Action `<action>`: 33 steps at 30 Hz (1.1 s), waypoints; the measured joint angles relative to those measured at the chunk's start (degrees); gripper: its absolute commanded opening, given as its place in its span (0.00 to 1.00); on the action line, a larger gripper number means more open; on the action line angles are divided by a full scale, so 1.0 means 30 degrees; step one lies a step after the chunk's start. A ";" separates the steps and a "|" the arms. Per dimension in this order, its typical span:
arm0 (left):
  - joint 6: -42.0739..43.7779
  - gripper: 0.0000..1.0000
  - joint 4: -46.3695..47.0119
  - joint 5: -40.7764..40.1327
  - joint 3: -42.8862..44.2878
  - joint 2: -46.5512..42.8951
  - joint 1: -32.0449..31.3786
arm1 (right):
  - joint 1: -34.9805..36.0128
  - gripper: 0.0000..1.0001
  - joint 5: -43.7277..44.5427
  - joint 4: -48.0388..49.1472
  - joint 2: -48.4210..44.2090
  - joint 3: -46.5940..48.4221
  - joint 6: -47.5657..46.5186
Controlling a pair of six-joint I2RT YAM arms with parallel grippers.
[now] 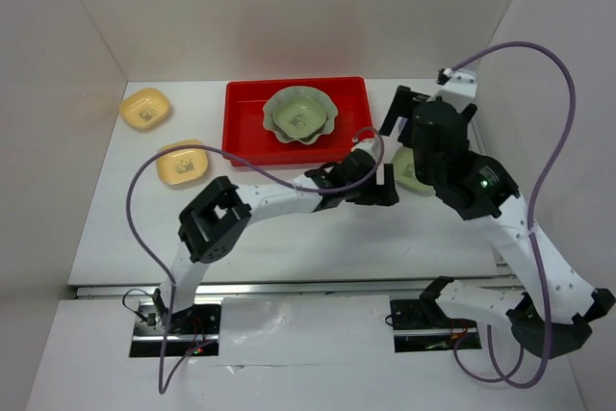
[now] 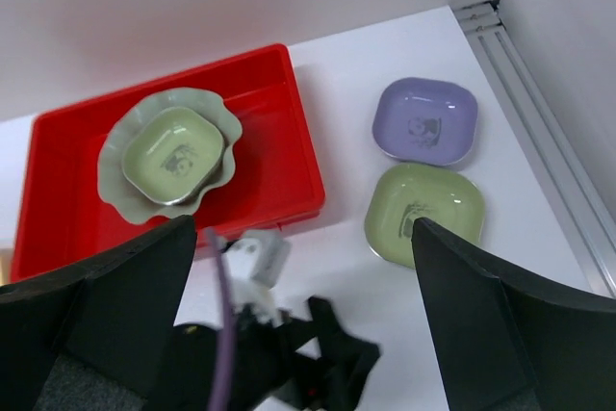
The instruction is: Place the plates into the plastic bin on the countertop
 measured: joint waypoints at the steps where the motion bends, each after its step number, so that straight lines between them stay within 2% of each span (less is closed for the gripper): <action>1: -0.0270 1.00 0.0015 -0.0066 0.0991 0.0823 -0.0153 | 0.0000 1.00 -0.0007 -0.0066 -0.0291 0.0015 0.0066; 10: -0.4262 1.00 -0.1435 -0.1953 0.8123 0.6448 -0.0481 | 0.0029 1.00 -0.0831 -0.0430 -0.3708 0.0743 0.0423; 21: -0.8473 1.00 -0.4539 -0.6003 1.2662 0.9522 -0.0911 | -0.0146 1.00 -0.2958 -0.0605 -0.4692 0.0780 0.0270; 25: -0.9340 0.93 -0.5158 -0.6980 1.3959 1.0251 -0.1173 | -0.0284 1.00 -0.3694 -0.0561 -0.5115 0.0641 0.0182; 26: -0.9479 0.89 -0.5289 -0.7133 1.4200 1.0426 -0.1195 | -0.0291 1.00 -0.3905 -0.0546 -0.5224 0.0583 0.0175; 27: -0.9639 0.80 -0.5377 -0.7315 1.4447 1.0571 -0.1209 | -0.0299 1.00 -0.4065 -0.0568 -0.5413 0.0539 0.0175; 30: -1.0120 0.77 -0.5610 -0.7715 1.4644 1.0797 -0.1253 | -0.0393 1.00 -0.4568 -0.0532 -0.5836 0.0517 0.0168; 33: -1.0557 0.67 -0.6098 -0.7963 1.4957 1.0972 -0.1268 | -0.0474 1.00 -0.4940 -0.0495 -0.6033 0.0503 0.0087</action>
